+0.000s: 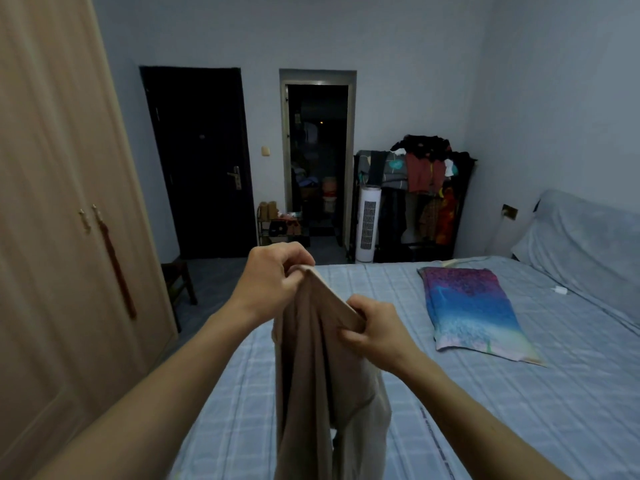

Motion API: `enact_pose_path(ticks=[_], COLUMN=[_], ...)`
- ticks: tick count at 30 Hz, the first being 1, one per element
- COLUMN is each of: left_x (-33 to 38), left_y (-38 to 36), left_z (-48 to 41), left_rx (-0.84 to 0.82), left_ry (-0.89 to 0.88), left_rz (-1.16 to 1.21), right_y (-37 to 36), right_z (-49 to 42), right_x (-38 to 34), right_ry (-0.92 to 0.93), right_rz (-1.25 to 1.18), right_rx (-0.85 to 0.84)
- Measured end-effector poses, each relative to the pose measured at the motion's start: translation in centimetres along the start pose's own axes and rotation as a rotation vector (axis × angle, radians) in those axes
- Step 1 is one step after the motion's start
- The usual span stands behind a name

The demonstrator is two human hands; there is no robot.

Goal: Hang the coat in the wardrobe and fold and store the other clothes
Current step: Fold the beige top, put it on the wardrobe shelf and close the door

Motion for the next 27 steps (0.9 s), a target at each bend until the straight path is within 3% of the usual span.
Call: enact_pose_path(ticks=[4, 9, 15, 22, 27], left_x=[-1.5, -3.7, -6.8, -7.5, -5.7], left_y=[0.3, 1.3, 1.5, 2.1, 2.7], left_z=[-0.1, -0.1, 0.5, 1.6, 1.8], left_rx=[0.008, -0.061, -0.274, -0.342, -0.389], left_ry=[0.042, 0.04, 0.053, 0.073, -0.075], left_rz=[-0.007, -0.034, 0.061, 0.42, 0.3], right_y=[0.5, 2.6, 3.8, 6.2, 7.1], right_z=[0.7, 1.1, 0.1, -1.5, -2.1], right_x=[1.8, 0.8, -1.4, -3.8, -5.4], right_ry=[-0.039, 0.026, -0.002, 0.094, 0.188], right_rz=[-0.008, -0.262, -0.608, -0.642, -0.399], right_rx=[-0.049, 0.086, -0.062, -0.079, -0.137])
Point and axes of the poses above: each hand's wrist, its own z-axis away from the middle knuckle, its own y-axis out of the back of the hand, x = y × z, the point moved 8 cm from there along -z, towards the middle knuckle, and after that the axes turned 15 degrees about -z, right-handed, at the moved point
